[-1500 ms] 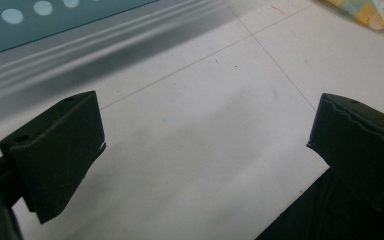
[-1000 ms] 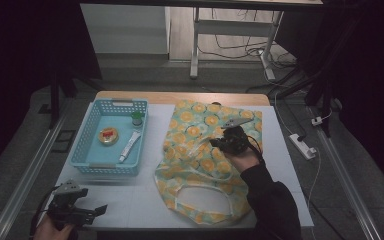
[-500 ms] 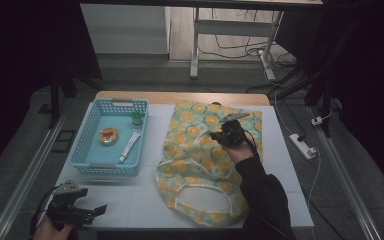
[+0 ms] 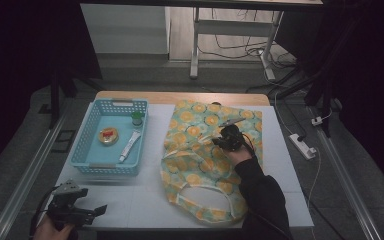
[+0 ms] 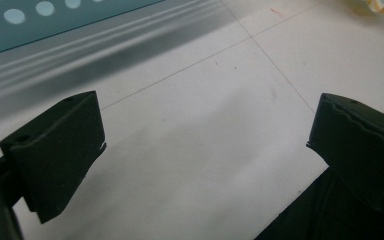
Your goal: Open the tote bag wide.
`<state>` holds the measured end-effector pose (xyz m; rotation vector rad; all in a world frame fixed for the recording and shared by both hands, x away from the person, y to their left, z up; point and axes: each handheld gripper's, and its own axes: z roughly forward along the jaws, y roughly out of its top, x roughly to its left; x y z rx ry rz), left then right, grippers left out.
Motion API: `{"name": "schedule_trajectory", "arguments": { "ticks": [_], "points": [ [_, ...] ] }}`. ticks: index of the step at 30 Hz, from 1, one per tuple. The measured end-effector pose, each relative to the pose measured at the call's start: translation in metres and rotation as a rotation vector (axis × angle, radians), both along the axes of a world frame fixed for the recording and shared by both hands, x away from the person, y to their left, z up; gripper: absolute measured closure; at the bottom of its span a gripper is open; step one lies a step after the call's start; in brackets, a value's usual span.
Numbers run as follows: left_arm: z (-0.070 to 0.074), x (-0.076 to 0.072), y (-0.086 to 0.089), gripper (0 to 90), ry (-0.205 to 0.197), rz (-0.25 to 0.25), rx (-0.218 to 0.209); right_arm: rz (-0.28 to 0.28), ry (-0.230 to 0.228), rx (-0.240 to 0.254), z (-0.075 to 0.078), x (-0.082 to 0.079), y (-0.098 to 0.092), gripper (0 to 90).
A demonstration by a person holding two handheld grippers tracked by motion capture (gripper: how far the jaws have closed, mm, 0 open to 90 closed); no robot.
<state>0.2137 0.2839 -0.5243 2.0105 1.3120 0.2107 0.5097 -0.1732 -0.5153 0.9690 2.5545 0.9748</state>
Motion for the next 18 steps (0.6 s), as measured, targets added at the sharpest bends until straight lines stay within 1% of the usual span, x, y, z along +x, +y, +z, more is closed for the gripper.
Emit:
{"name": "schedule_trajectory", "arguments": {
  "ticks": [2,4,6,8,9,12,14,16,18],
  "points": [
    [0.000,0.000,0.000,1.3,-0.002,0.002,-0.001,-0.001,0.005,-0.006,-0.002,0.000,-0.001,80.1],
    [0.000,0.000,0.000,1.3,-0.001,-0.001,0.001,-0.003,0.002,0.008,0.000,-0.001,-0.002,73.1],
    [0.000,0.000,0.000,1.3,-0.002,-0.001,0.001,-0.012,-0.001,0.029,0.005,-0.002,-0.004,65.4],
    [0.000,0.000,0.000,1.3,-0.001,0.001,-0.001,-0.016,-0.019,0.040,0.011,-0.005,-0.006,60.8],
    [0.000,0.000,0.000,1.3,-0.002,0.001,-0.002,-0.021,-0.021,0.049,0.014,-0.007,-0.008,57.9],
    [0.000,0.000,0.000,1.3,-0.002,0.002,-0.001,-0.026,-0.028,0.068,0.020,-0.011,-0.012,51.7],
    [0.000,0.000,0.000,1.3,-0.001,0.002,-0.002,-0.025,-0.024,0.079,0.024,-0.014,-0.014,47.8],
    [0.000,0.000,0.000,1.3,-0.001,0.004,-0.004,-0.024,-0.035,0.088,0.029,-0.019,-0.017,44.3],
    [0.000,0.000,0.000,1.3,0.000,0.005,-0.005,-0.018,-0.029,0.100,0.032,-0.023,-0.019,41.7]
  ]
}}
